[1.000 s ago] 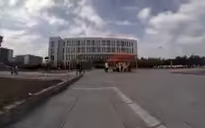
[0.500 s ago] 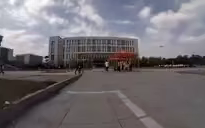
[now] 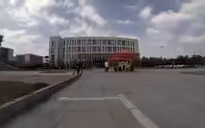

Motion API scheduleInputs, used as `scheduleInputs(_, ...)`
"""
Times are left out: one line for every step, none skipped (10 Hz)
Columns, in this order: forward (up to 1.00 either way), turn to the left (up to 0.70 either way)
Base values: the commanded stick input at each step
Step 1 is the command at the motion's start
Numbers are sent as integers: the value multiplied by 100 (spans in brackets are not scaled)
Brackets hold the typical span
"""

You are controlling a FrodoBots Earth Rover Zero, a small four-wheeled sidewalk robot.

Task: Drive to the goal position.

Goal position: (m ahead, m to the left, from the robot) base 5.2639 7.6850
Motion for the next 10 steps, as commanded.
scheduleInputs(100, 2)
scheduleInputs(100, 2)
scheduleInputs(100, 2)
scheduleInputs(100, 2)
scheduleInputs(100, 2)
scheduleInputs(100, 2)
scheduleInputs(100, 2)
scheduleInputs(100, 2)
scheduleInputs(100, 2)
scheduleInputs(100, 2)
